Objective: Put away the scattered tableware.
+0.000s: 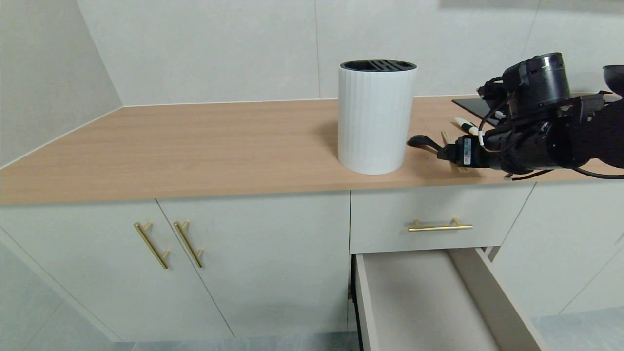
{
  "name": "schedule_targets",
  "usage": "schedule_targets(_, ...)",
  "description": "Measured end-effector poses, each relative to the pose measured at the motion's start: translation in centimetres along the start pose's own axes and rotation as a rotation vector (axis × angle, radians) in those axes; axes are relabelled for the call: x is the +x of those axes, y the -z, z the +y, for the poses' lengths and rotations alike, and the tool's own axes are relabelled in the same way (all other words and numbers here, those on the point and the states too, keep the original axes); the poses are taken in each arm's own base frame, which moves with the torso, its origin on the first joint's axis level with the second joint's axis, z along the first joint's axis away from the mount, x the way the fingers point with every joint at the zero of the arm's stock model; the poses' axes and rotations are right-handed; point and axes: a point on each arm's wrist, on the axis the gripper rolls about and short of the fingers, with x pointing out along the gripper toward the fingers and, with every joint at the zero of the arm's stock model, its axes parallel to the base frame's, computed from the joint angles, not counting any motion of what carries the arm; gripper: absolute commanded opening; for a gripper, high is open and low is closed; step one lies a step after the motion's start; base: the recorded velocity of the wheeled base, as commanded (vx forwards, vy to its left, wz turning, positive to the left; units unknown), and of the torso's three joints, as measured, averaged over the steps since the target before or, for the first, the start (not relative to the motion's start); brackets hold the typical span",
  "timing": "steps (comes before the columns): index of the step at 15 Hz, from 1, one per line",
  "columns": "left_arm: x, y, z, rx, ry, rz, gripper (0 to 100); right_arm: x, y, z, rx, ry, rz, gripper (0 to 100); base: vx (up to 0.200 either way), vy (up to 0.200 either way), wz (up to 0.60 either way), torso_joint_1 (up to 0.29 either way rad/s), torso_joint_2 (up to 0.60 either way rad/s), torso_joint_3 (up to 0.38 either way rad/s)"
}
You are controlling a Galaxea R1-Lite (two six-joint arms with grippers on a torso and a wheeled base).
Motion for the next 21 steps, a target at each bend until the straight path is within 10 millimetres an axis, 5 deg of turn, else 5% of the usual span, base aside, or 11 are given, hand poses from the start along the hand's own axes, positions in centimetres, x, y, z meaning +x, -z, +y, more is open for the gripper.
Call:
schedule_targets(12,0.0,0.0,0.0,0.0,0.0,0.0,100,3.0,0.6,-0.2,0.013,0.04,0.04,100,0.0,0.0,0.0,0.0,0.0,0.0)
schedule_targets(13,0.0,0.0,0.0,0.0,0.0,0.0,100,3.1,0.7,-0.2,0.013,0.04,0.041,0,0.0,0.0,0.0,0.0,0.0,0.0)
schedule_targets(21,0.0,0.0,0.0,0.0,0.0,0.0,100,3.0,0.7,-0.2,0.019,0.039,0.042,0,0.0,0.0,0.0,0.0,0.0,0.0)
